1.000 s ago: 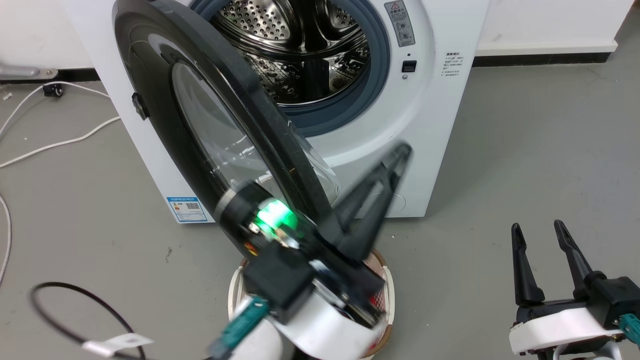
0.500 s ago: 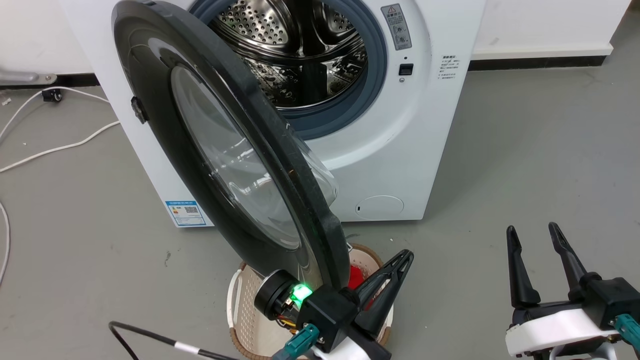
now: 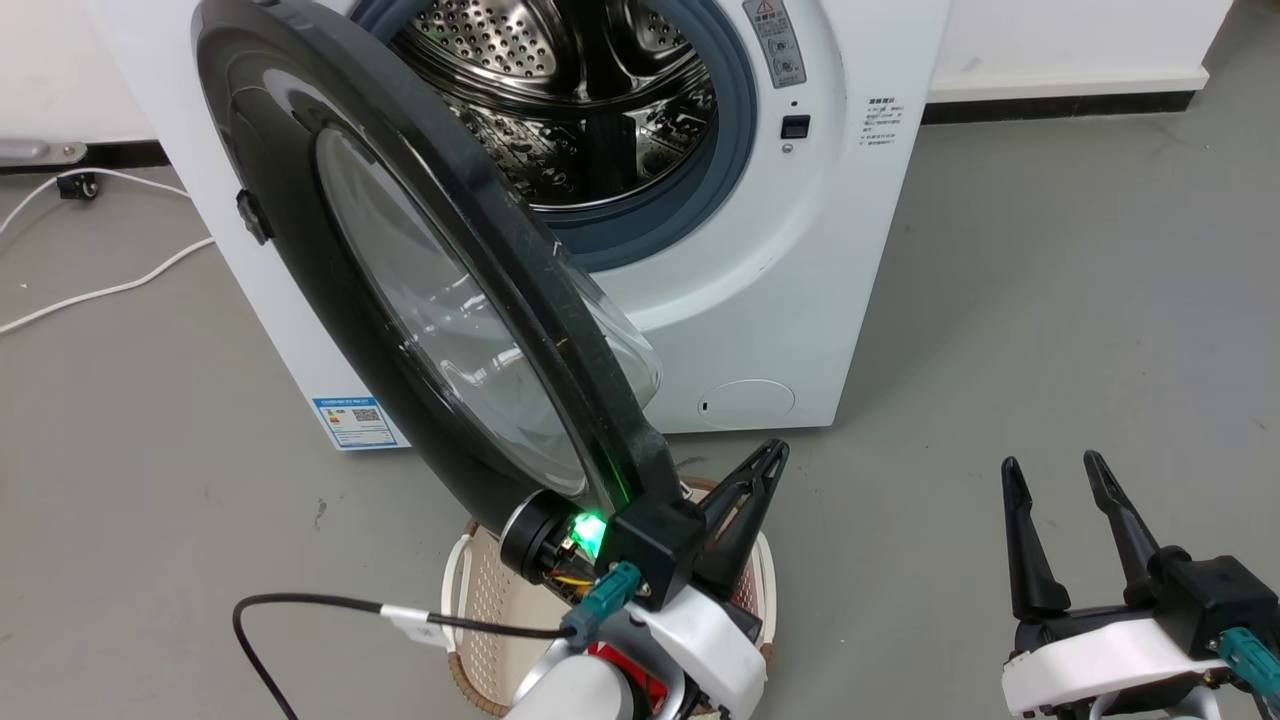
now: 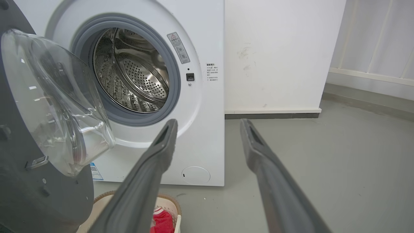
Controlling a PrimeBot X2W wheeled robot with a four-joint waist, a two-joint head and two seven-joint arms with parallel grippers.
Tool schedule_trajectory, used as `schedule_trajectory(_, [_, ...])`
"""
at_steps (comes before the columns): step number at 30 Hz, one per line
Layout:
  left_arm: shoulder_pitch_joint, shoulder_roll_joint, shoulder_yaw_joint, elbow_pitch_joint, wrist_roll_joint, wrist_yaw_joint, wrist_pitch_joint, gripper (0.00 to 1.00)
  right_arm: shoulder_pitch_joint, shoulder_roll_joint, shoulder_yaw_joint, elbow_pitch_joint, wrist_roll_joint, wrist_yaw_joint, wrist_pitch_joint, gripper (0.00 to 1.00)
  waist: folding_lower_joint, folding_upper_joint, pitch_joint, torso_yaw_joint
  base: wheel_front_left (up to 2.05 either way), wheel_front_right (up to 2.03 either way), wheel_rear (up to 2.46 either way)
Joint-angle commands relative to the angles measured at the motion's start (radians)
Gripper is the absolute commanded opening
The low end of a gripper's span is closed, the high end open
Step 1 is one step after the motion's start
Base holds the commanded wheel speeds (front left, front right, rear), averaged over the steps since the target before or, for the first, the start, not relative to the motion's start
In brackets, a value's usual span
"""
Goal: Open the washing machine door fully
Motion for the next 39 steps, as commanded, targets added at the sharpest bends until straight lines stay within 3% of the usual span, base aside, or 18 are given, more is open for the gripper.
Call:
schedule_trajectory(1, [-0.020,-0.002,0.001,0.020,-0.009,0.008,-0.009,0.00,-0.018,0.003,-0.001,0.005,0.005,-0.001,-0.007,1.00,-0.0001,-0.0001,0.003,-0.001,0.00,0.00,0.00])
schedule_trajectory(11, [-0.061,-0.005,0.008,0.123,-0.060,0.072,-0.017,0.00,-0.022,0.003,0.008,0.020,0.021,-0.001,-0.010,1.00,-0.0001,-0.0001,0.010,-0.010,0.00,0.00,0.00])
schedule_trajectory(21, [-0.027,0.046,0.043,0.128,-0.067,0.112,-0.020,0.00,-0.019,0.003,0.004,0.027,0.024,-0.001,-0.016,1.00,-0.0001,-0.0001,0.007,0.001,0.00,0.00,0.00])
schedule_trajectory(25, [0.002,0.062,0.047,0.094,-0.066,0.129,-0.016,0.00,-0.019,0.003,0.011,0.031,0.027,-0.001,-0.014,1.00,-0.0001,-0.0001,0.001,-0.002,0.00,0.00,0.00])
schedule_trajectory(39, [0.248,0.200,0.097,-0.207,-0.059,0.264,0.061,0.00,0.003,0.002,0.004,0.017,0.025,-0.001,-0.001,1.00,-0.0001,-0.0001,-0.010,0.045,0.00,0.00,0.00])
